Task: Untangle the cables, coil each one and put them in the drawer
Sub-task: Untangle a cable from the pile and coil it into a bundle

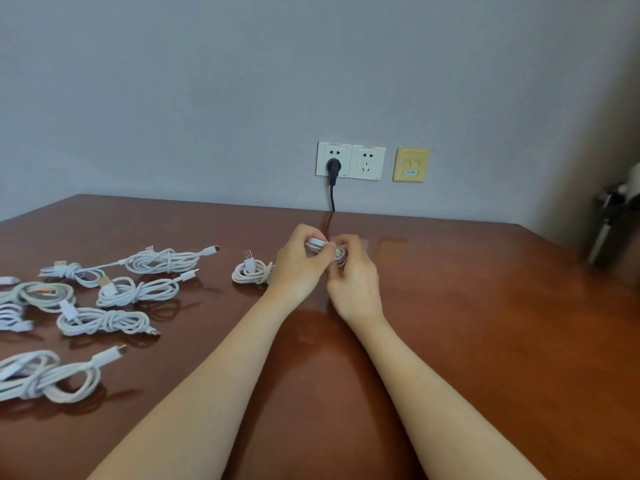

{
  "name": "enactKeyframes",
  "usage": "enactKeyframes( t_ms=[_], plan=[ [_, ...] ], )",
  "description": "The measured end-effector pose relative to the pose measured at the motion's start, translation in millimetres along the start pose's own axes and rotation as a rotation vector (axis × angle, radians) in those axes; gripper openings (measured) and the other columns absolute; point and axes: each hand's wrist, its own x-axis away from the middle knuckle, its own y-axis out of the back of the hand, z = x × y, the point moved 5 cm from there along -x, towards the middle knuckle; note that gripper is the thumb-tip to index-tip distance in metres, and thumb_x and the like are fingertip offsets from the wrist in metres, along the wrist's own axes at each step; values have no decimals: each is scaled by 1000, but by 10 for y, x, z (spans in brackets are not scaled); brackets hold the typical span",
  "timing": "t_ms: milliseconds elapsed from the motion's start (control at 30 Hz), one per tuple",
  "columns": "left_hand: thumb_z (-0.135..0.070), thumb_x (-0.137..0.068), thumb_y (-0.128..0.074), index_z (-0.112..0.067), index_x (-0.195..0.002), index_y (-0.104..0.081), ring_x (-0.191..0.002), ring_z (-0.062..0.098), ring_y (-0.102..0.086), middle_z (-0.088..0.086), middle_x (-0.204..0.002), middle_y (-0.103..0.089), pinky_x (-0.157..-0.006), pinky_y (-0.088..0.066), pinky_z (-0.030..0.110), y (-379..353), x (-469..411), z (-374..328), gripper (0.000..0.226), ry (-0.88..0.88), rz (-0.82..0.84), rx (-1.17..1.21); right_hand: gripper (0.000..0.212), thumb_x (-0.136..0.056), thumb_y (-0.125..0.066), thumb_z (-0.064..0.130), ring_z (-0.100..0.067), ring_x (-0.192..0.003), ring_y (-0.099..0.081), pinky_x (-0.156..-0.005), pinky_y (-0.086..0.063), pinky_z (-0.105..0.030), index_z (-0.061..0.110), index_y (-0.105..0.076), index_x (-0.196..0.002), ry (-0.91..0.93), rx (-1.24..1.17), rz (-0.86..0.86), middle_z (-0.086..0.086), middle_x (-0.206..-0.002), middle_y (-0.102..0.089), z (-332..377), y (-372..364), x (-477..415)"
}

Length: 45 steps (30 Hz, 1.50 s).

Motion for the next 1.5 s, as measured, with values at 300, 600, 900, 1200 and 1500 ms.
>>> enactKeyframes(
  t_ms=[300, 600, 900, 1200, 1500],
  plan=[
    [10, -90, -47, -19, -88, -47, -87, 20, -60, 3, -93, -63, -87, -49, 41, 374, 299, 30, 30, 82, 114, 327, 22, -86, -60, 33, -16, -79, -57, -70, -45, -31, 19, -54, -103, 50, 18, 178, 7, -87, -62, 181, 48, 210],
    [-17, -88, -62, -23, -123, -51, -103, 9, -50, -9, -112, -55, -85, -32, 20, 865, 339, -150, 37, -60, 402, -517, 35, -91, -58, 24, -25, -102, -55, -83, -40, -31, 10, -53, -122, 196, 131, 266, -6, -114, -54, 397, -100, 378],
    [-14, -86, -64, -17, -131, -52, -121, 21, -48, 4, -131, -54, -93, -33, 22, 1097, 377, 39, 48, -40, 478, -898, 33, -85, -62, 26, -26, -110, -54, -90, -43, -35, 18, -58, -117, 154, 218, 376, -2, -122, -55, 608, -457, 441],
    [-15, -87, -64, -15, -144, -35, -130, 23, -42, 6, -143, -45, -102, -33, 28, 1091, 366, 134, 65, 35, 558, -975, 46, -86, -55, 25, -21, -124, -43, -102, -33, -29, 16, -50, -131, 145, 328, 380, -2, -133, -49, 610, -481, 454],
    [-16, -93, -52, -22, -132, -51, -130, 19, -42, 2, -141, -47, -103, -34, 29, 1547, 532, -321, 39, -34, 453, -937, 32, -82, -48, 2, -28, -106, -50, -83, -35, -29, 9, -64, -109, 197, 214, 260, -7, -115, -58, 1008, -442, 510]
  ],
)
